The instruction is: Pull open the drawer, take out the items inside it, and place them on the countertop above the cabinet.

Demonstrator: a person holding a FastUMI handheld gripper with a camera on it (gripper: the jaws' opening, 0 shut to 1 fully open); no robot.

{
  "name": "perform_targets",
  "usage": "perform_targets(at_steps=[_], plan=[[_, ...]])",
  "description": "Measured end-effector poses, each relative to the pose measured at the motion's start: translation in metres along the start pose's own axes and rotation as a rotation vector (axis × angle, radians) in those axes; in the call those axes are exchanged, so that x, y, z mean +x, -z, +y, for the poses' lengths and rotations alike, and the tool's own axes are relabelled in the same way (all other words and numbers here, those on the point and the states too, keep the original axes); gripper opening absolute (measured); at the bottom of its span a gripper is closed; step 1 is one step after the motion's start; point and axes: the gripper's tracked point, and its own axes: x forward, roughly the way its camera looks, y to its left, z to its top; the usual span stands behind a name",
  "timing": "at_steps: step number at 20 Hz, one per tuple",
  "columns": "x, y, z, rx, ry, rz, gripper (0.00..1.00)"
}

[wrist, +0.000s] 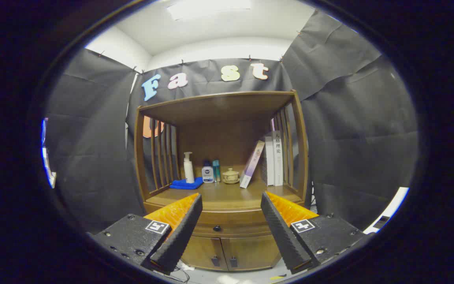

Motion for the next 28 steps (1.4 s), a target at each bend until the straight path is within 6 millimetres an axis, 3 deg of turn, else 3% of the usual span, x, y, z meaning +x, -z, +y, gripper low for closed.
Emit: perform_targets(at_steps=[4,14,19,25,28], plan=[[-0.007,-0.010,0.002,-0.005,0.002,-0.019,0.98],[-0.012,-0.008,0.011,-0.046,-0.019,-0.026,0.98],[-0.006,-0.006,0.010,-0.034,-0.012,-0.036,0.98],[0.020,0.028,0.024,-0.023,-0.026,-0.007,0.97],[0.041,0.061,0.029,-0.035,-0.024,0.028,0.97]])
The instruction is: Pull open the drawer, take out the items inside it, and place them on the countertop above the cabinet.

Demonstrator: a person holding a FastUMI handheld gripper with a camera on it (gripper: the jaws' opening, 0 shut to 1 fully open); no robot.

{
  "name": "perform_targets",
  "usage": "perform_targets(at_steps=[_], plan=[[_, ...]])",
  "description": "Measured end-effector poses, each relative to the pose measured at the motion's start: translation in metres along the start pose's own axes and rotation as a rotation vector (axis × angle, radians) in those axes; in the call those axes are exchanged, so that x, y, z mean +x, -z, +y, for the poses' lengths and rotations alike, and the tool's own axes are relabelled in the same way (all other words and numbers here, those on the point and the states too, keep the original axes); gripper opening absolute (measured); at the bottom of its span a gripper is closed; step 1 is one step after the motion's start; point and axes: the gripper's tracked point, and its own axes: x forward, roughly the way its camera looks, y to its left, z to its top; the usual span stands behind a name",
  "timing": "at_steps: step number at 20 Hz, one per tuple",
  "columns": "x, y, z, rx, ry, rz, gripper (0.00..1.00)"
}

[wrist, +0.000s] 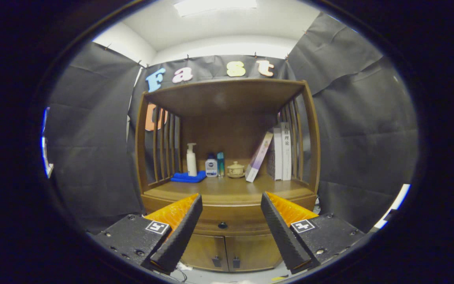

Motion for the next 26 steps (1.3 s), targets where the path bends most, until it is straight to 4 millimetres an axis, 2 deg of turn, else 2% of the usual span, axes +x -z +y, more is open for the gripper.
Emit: perform_targets(at_steps=[6,9,11,13,15,17,20,21,26], plan=[[0.050,0.074,0.007,-0.046,0.007,0.092,0.97],[0.076,0.103,0.009,-0.059,0.013,0.145,0.96],[0.092,0.121,0.013,-0.063,0.007,0.183,0.92],[0.105,0.137,0.014,-0.059,0.009,0.212,0.85],[0.118,0.145,0.015,-0.057,0.011,0.229,0.79],[0.126,0.145,0.017,-0.055,0.012,0.227,0.74],[0.133,0.145,0.013,-0.052,0.040,0.232,0.56],[0.137,0.146,0.011,-0.047,0.047,0.237,0.53],[0.139,0.148,0.007,-0.025,0.074,0.252,0.35]])
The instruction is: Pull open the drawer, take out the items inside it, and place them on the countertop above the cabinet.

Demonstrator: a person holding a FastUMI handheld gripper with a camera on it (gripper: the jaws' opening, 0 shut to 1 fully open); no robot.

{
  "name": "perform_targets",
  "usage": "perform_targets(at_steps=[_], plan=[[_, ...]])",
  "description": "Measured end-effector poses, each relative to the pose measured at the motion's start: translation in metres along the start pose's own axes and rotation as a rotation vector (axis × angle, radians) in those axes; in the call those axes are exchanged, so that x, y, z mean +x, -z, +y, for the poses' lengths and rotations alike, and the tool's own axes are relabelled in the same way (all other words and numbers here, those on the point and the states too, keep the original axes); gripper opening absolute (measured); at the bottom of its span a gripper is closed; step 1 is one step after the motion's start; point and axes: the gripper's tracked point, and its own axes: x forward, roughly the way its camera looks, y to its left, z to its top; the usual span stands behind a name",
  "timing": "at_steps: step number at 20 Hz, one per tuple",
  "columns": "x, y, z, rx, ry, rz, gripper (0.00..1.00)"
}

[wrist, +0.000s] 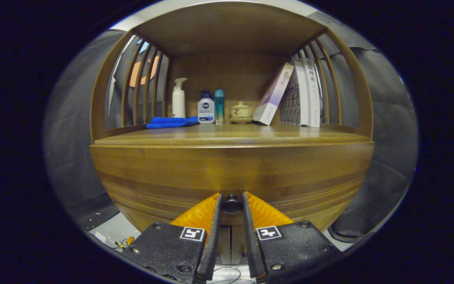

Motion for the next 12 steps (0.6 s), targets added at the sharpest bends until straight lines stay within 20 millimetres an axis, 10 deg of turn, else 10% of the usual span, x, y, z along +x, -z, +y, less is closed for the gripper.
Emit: perform_targets(at_steps=[12], plan=[[-0.029,0.008,0.001,-0.007,-0.037,0.033,0.24]])
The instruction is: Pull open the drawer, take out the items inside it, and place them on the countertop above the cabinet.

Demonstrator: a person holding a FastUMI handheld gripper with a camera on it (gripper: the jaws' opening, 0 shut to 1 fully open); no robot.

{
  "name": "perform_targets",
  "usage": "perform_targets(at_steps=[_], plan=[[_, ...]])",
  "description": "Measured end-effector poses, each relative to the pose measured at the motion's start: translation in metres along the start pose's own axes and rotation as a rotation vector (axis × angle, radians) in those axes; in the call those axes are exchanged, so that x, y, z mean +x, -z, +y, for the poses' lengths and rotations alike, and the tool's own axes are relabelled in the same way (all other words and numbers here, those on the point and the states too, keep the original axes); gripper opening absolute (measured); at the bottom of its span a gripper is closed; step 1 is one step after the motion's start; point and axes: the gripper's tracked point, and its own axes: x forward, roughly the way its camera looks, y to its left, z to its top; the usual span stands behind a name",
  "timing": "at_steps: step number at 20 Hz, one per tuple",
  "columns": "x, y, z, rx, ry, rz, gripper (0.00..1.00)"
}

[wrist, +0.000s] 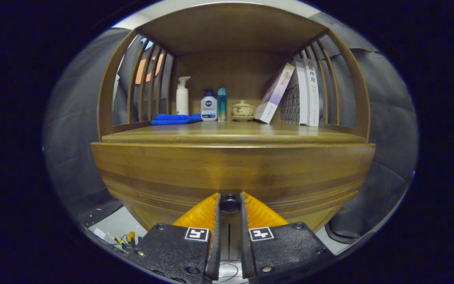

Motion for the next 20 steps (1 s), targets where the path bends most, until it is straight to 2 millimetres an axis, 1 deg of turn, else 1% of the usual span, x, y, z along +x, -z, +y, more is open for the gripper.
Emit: perform_targets(at_steps=[6,9,14,20], plan=[[-0.040,0.011,-0.002,-0.015,-0.014,0.021,0.24],[-0.066,0.020,-0.001,0.008,-0.033,0.036,0.24],[-0.094,0.028,-0.002,-0.003,-0.031,0.037,0.24],[-0.123,0.039,-0.002,-0.010,-0.038,0.042,0.24]])
